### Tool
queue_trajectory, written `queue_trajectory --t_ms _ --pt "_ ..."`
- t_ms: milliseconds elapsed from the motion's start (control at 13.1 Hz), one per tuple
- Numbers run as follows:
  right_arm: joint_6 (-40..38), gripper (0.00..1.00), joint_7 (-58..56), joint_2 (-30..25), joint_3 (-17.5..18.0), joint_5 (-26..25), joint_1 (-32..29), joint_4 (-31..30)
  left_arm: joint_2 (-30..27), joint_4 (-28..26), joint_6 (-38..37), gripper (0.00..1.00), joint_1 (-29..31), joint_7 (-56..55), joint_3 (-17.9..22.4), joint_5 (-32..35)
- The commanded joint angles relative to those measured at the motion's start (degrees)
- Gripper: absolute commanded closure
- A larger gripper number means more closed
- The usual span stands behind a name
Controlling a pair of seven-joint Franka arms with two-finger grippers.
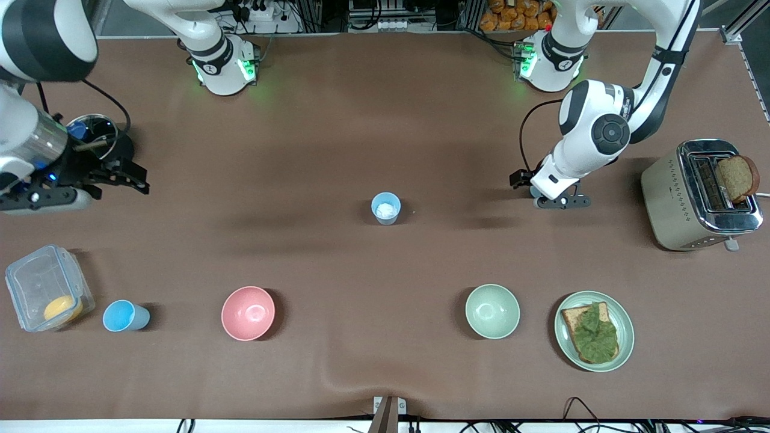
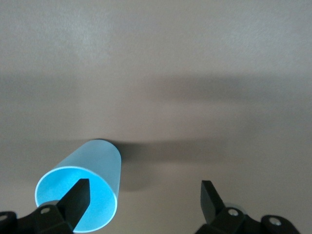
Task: Stack blue cups with both arms
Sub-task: 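Grasp the other blue cup with the left gripper and lift it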
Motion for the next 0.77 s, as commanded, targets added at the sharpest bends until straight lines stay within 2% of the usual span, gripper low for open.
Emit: queue_trajectory --t_ms 0,306,536,612,689 --pt "-4.96 0.00 0.30 -2.32 0.13 -1.47 -0.66 1.46 -2.32 -3.22 1.24 0.00 0.56 0.43 -0.58 -1.19" --pt "-6.12 0.00 0.56 -0.73 -0.14 -1.38 -0.57 3.57 -2.14 -6.91 5.28 0.00 0.74 0.52 -0.58 -0.93" --pt "-7.35 0.00 0.56 -0.82 -0.06 -1.38 -0.75 3.66 -1.79 -7.27 5.99 0.00 0.82 0.61 -0.50 -0.66" --pt "-7.44 0.00 0.56 -0.65 -0.06 -1.29 -0.92 3.66 -1.79 -7.53 5.99 0.08 0.91 0.78 -0.50 -0.58" --pt "-7.44 0.00 0.65 -0.65 -0.14 -1.12 -1.01 3.66 -1.79 -7.80 5.99 0.31 1.43 1.57 -0.50 -0.58"
